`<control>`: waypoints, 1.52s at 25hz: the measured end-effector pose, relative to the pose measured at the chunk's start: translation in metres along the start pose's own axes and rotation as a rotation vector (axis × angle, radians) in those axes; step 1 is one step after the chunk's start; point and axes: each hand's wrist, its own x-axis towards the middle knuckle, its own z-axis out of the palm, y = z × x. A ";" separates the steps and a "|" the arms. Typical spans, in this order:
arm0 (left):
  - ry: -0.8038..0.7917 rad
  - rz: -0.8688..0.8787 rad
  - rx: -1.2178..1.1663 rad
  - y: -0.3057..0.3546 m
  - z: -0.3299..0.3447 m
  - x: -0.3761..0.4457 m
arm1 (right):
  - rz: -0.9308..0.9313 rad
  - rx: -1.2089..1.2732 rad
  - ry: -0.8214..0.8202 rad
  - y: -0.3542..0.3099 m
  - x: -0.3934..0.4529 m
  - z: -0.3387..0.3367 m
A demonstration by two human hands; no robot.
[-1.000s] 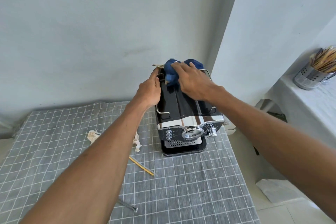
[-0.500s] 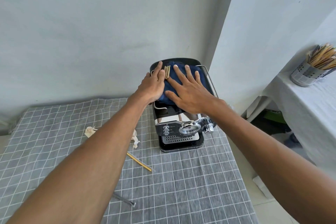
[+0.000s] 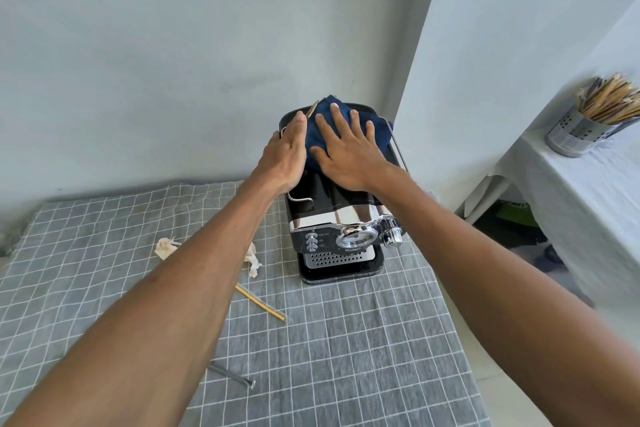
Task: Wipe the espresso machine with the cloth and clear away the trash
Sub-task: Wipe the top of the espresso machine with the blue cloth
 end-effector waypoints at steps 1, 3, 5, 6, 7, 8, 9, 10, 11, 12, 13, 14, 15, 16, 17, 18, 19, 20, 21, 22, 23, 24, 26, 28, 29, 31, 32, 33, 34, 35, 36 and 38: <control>-0.004 0.001 -0.017 -0.001 0.000 0.000 | 0.001 -0.008 0.023 -0.003 -0.005 0.004; 0.007 -0.006 -0.050 -0.002 0.001 0.002 | 0.000 -0.009 0.087 -0.010 -0.024 0.014; 0.022 -0.033 -0.065 -0.002 0.002 0.004 | 0.019 0.032 0.148 -0.020 -0.052 0.022; 0.020 -0.035 -0.059 -0.001 0.001 0.004 | 0.028 0.048 0.171 -0.025 -0.068 0.025; 0.013 -0.031 -0.048 -0.002 0.001 0.004 | 0.039 0.054 0.188 -0.030 -0.084 0.029; 0.005 -0.024 -0.040 -0.001 0.001 0.003 | 0.053 0.056 0.200 -0.035 -0.098 0.033; -0.001 -0.017 -0.038 -0.001 0.001 0.002 | 0.066 0.055 0.203 -0.037 -0.109 0.036; -0.004 -0.011 -0.038 -0.001 0.001 0.001 | 0.074 0.052 0.195 -0.037 -0.114 0.037; -0.006 -0.004 -0.036 -0.001 0.001 0.001 | 0.077 0.052 0.175 -0.035 -0.113 0.036; -0.007 0.000 -0.028 -0.001 0.001 0.000 | 0.077 0.049 0.152 -0.033 -0.109 0.033; -0.004 0.001 -0.014 0.000 0.002 0.000 | 0.080 0.039 0.135 -0.031 -0.100 0.030; 0.000 -0.003 0.000 0.000 0.002 0.001 | 0.094 0.030 0.127 -0.029 -0.089 0.027; 0.004 -0.008 0.007 0.000 0.002 0.001 | 0.127 0.040 0.117 -0.027 -0.076 0.023; 0.005 -0.008 0.007 0.000 0.002 0.001 | 0.181 0.075 0.101 -0.026 -0.062 0.019; 0.005 -0.006 0.000 -0.001 0.002 0.000 | 0.246 0.122 0.082 -0.027 -0.050 0.015; 0.004 -0.005 -0.010 -0.001 0.002 0.000 | 0.308 0.159 0.068 -0.028 -0.041 0.011; 0.005 -0.006 -0.017 -0.001 0.002 -0.001 | 0.358 0.173 0.062 -0.031 -0.036 0.010; 0.007 -0.010 -0.025 -0.001 0.001 -0.001 | 0.391 0.173 0.066 -0.034 -0.035 0.010; 0.013 -0.020 -0.033 -0.001 0.002 -0.001 | 0.413 0.164 0.078 -0.037 -0.038 0.012; 0.019 -0.027 -0.039 0.000 0.002 -0.002 | 0.423 0.149 0.097 -0.041 -0.044 0.016; 0.026 -0.031 -0.042 0.000 0.002 -0.002 | 0.420 0.129 0.113 -0.044 -0.052 0.019; 0.028 -0.029 -0.044 -0.001 0.002 -0.002 | 0.407 0.106 0.123 -0.047 -0.060 0.023; 0.024 -0.017 -0.060 0.000 0.002 -0.002 | 0.361 0.056 0.126 -0.048 -0.076 0.025; 0.022 -0.007 -0.067 0.001 0.002 -0.002 | 0.262 0.006 0.125 -0.043 -0.084 0.025; 0.020 -0.008 -0.070 0.002 0.002 -0.001 | 0.196 -0.008 0.119 -0.038 -0.086 0.025; 0.017 -0.004 -0.076 0.002 0.002 -0.001 | 0.077 -0.022 0.096 -0.024 -0.082 0.024; 0.018 0.001 -0.074 0.002 0.001 -0.002 | 0.039 -0.025 0.079 -0.018 -0.075 0.022; 0.017 0.006 -0.067 0.002 0.001 -0.002 | 0.016 -0.030 0.066 -0.012 -0.066 0.020; 0.015 0.010 -0.062 0.003 0.001 -0.003 | 0.005 -0.039 0.061 -0.007 -0.054 0.018; 0.013 0.012 -0.060 0.003 0.001 -0.004 | -0.001 -0.047 0.060 -0.005 -0.041 0.015; 0.014 0.015 -0.060 0.002 0.001 -0.004 | 0.000 -0.051 0.054 -0.003 -0.027 0.012; 0.021 0.022 -0.065 0.002 0.001 -0.005 | 0.004 -0.044 0.035 -0.002 -0.005 0.004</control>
